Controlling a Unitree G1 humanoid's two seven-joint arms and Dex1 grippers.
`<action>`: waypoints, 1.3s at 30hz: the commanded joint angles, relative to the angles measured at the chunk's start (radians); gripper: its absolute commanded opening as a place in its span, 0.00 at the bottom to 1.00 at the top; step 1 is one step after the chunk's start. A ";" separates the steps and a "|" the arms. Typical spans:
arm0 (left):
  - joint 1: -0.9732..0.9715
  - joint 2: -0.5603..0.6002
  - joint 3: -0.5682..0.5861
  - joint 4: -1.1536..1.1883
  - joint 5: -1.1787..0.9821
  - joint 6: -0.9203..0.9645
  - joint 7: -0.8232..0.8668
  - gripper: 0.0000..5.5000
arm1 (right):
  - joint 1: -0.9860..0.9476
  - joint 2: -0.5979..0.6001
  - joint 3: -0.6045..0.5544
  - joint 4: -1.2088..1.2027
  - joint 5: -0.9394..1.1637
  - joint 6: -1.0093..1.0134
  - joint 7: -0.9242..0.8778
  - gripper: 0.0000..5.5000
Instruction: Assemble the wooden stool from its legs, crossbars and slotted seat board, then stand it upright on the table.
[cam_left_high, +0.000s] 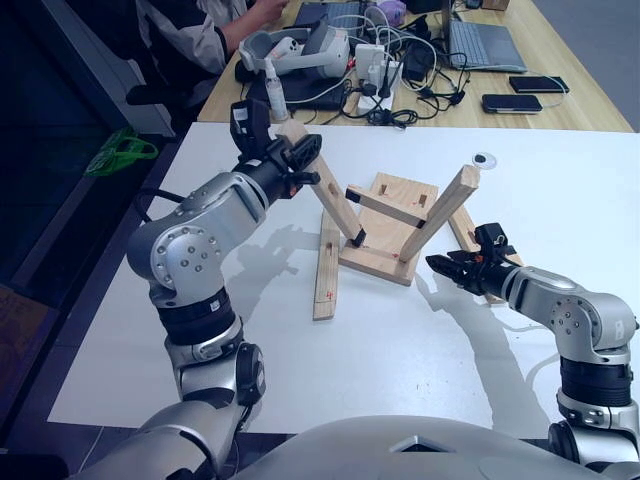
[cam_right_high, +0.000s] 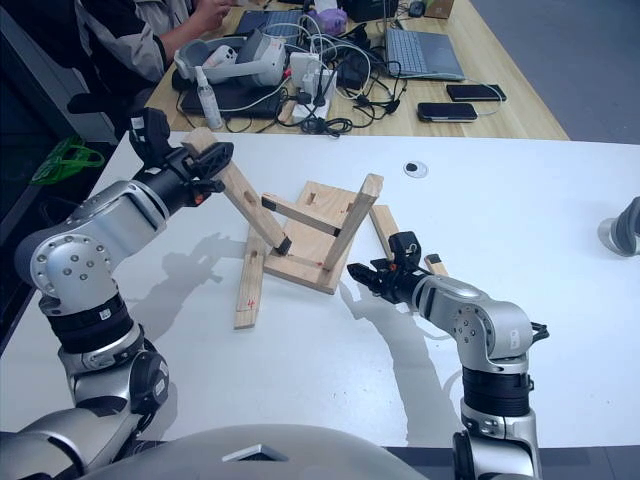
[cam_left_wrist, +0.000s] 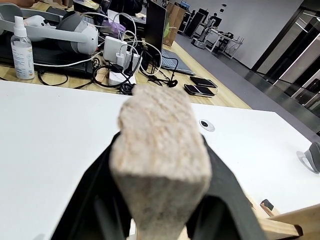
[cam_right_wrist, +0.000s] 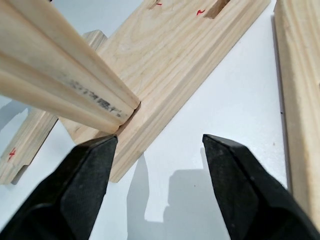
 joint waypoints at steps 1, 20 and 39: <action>0.013 0.022 -0.017 -0.003 0.029 -0.013 -0.008 0.19 | -0.013 -0.005 -0.007 -0.002 -0.003 -0.003 -0.007 0.57; -0.022 0.021 -0.172 0.036 0.128 -0.062 -0.057 0.19 | -0.314 -0.024 -0.226 0.066 0.045 -0.061 -0.054 0.57; -0.044 0.016 -0.207 0.054 0.165 -0.038 -0.106 0.27 | -0.466 0.028 -0.279 -0.108 0.400 0.037 -0.142 0.57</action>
